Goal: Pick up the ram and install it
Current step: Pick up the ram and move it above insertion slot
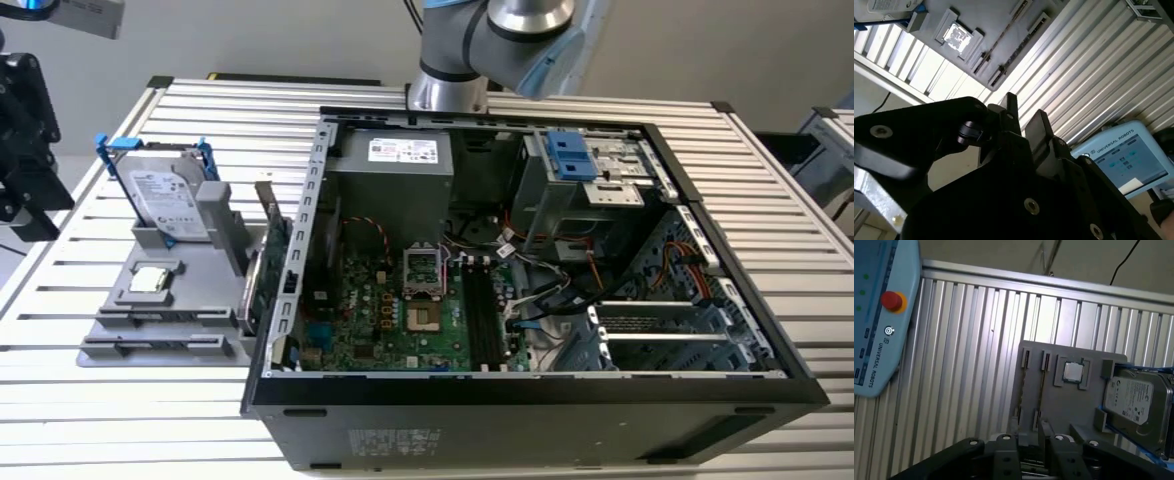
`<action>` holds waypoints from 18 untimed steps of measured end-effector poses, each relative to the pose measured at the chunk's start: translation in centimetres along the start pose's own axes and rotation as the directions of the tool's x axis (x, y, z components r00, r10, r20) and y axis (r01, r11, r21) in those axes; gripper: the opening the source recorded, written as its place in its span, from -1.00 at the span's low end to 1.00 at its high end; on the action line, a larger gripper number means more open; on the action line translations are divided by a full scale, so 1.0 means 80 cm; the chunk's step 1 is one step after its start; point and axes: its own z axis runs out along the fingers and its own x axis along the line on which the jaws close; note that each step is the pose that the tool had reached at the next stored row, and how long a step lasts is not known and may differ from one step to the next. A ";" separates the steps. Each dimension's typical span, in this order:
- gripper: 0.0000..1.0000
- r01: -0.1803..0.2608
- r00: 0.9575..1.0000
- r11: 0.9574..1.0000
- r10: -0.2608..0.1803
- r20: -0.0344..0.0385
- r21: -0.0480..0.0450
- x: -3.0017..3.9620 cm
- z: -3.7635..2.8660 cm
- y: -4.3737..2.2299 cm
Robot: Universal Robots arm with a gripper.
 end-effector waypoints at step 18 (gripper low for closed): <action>1.00 -0.070 0.998 0.998 0.070 0.003 0.000 -0.0011 0.0025 0.0004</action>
